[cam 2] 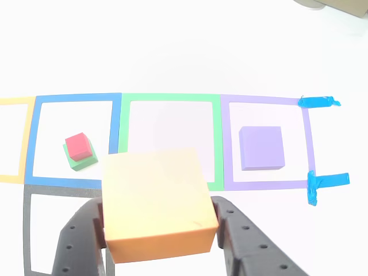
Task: Tower of hanoi
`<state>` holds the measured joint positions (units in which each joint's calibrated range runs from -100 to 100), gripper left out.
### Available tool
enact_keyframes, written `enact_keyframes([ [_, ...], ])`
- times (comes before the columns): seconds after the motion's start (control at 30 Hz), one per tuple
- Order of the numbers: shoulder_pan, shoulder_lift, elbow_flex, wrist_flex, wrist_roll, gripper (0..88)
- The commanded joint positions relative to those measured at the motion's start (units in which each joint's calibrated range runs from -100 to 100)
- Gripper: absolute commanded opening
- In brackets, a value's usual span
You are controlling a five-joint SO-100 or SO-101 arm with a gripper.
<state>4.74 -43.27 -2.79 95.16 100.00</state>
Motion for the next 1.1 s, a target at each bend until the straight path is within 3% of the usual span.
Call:
enact_keyframes([
  [0.0, -1.00, -1.10, 3.06, -2.86, 0.00, 12.6],
  [0.37, 0.73, -9.42, 43.06, -35.08, 0.00, 12.6],
  [0.6, 1.20, -7.16, 70.15, -68.04, 0.00, 12.6],
  [0.8, 0.92, 3.18, 81.43, -93.30, 0.00, 12.6],
  [1.07, 2.26, 16.90, 89.61, -117.43, 0.00, 12.6],
])
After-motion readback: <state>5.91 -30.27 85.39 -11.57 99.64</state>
